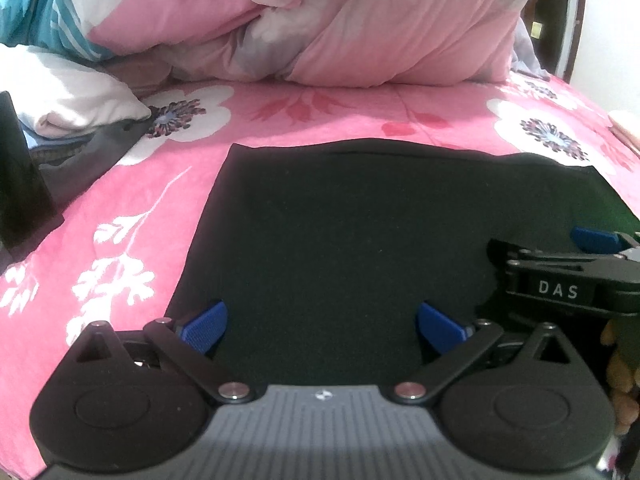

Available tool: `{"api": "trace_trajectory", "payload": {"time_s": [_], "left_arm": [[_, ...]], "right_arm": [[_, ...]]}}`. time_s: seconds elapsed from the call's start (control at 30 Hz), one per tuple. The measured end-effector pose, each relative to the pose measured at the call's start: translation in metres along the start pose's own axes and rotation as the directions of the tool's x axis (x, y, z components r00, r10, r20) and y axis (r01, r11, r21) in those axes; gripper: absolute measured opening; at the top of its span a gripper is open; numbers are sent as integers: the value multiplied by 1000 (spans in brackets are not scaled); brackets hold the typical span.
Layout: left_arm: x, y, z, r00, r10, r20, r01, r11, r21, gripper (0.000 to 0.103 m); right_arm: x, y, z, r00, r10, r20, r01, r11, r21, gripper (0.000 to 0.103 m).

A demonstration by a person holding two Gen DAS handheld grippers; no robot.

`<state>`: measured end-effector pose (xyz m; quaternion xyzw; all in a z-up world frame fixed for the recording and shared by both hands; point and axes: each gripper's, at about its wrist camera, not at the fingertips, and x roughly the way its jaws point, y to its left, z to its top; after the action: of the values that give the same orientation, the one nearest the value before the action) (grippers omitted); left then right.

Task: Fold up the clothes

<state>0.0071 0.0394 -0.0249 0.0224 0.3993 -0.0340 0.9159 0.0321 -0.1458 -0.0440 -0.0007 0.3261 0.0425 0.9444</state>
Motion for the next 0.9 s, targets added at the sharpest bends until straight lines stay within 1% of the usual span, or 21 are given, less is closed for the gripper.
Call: {"api": "trace_trajectory", "payload": {"time_s": [0.9], "left_arm": [[0,2,3,1000,-11,-20,10,999,-35,103]], "right_arm": [[1,1,-1,1000,-8,3,8,1000,-7,102]]}}
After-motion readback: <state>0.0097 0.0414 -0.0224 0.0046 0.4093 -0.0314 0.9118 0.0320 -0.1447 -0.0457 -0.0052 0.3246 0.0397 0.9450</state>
